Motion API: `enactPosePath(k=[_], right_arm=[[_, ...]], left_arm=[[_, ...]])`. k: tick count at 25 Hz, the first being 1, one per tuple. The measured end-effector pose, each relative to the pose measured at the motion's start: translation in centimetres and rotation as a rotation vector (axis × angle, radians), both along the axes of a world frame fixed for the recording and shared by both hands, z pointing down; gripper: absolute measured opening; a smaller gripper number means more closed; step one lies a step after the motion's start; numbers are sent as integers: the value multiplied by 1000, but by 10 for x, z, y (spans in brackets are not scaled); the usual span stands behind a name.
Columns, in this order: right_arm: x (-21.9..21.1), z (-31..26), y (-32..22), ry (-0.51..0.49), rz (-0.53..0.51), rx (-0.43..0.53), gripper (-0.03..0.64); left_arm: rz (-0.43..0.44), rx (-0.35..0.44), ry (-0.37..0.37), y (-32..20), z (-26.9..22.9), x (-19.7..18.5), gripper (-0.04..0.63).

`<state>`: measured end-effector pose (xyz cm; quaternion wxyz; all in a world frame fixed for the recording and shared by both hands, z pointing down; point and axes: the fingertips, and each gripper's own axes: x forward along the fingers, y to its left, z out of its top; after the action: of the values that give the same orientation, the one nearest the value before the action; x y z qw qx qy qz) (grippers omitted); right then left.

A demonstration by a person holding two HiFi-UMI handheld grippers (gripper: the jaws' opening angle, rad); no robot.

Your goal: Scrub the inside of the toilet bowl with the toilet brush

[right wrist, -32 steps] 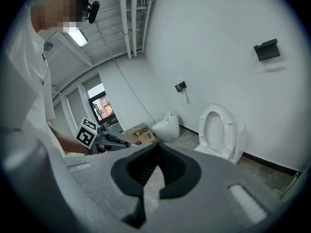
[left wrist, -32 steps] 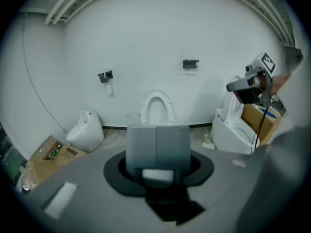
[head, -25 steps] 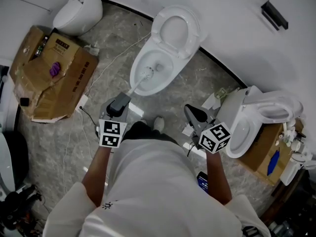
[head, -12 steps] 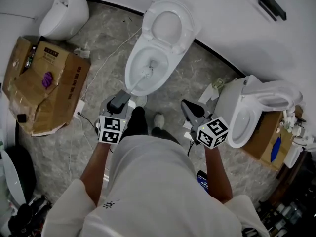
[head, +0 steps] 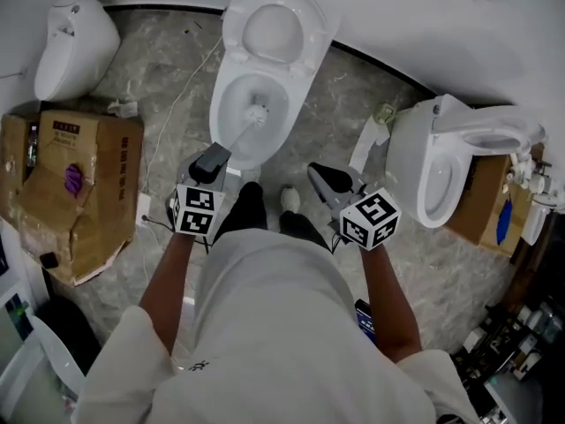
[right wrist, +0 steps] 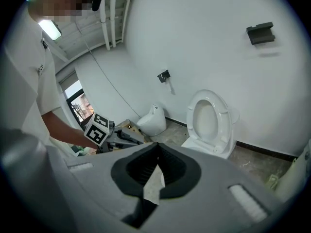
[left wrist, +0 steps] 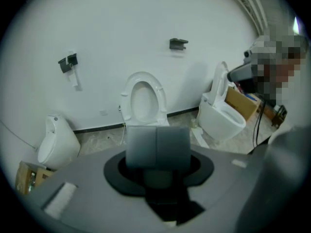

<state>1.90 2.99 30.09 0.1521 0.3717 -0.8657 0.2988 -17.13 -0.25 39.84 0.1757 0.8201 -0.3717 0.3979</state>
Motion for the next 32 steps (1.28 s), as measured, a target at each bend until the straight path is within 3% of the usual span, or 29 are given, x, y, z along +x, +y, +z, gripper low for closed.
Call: enactPosePath(k=[11,21,32], right_arm=[[-16,54,-34,11,83,-103,0],[-25,98,-48,-18,156,-168,0],[-15,152,-47,-5,208,-227,0]], left_arm=[[94,-113,-44,-51,73,0,156],[158,-153,-84,-83,137,1,156],[169,-173,-109,-104,192,1,156]])
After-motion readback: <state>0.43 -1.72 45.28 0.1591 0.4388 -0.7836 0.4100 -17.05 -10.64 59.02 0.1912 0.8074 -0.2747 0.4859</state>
